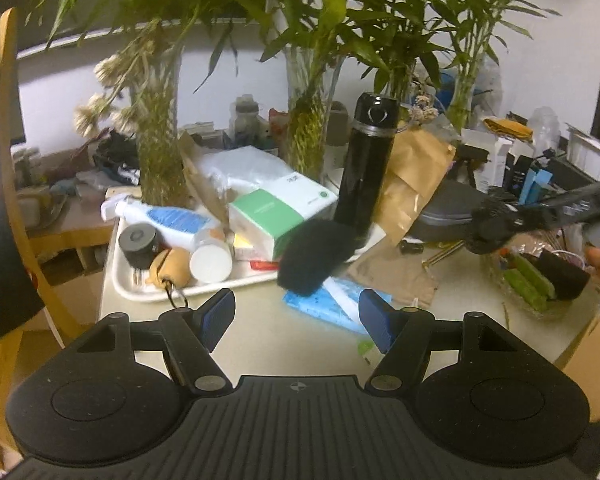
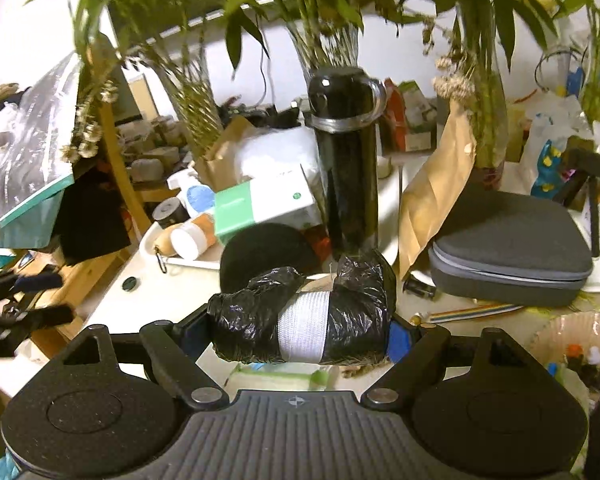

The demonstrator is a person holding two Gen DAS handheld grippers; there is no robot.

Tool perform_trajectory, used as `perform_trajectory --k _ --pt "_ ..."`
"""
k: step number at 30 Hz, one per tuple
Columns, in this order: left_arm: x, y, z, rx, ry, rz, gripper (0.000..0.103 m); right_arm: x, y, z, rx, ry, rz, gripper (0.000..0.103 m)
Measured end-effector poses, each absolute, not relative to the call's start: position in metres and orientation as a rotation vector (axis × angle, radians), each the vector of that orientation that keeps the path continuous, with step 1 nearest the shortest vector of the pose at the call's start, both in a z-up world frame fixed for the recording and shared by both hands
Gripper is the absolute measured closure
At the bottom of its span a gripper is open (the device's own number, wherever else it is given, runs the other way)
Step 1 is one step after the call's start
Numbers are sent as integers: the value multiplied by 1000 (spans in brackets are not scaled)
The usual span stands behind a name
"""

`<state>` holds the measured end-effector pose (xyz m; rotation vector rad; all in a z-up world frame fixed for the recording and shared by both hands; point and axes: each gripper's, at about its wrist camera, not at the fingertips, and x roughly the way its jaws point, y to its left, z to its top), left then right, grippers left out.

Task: Organize soft objects
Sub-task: 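Grasp the black foam disc with the left tool while the right tool holds the bundle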

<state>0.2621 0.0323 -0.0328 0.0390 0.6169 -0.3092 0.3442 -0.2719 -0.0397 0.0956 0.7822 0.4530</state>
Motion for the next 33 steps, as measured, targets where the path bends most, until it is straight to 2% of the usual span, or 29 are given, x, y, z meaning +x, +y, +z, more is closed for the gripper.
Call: perform_trajectory --k 13,33 --pt "322 -9 -10 139 648 -434 35 305 -305 -30 196 741 394 18" --pt "409 -37 -86 272 800 -483 35 295 -331 -29 225 725 368 17"
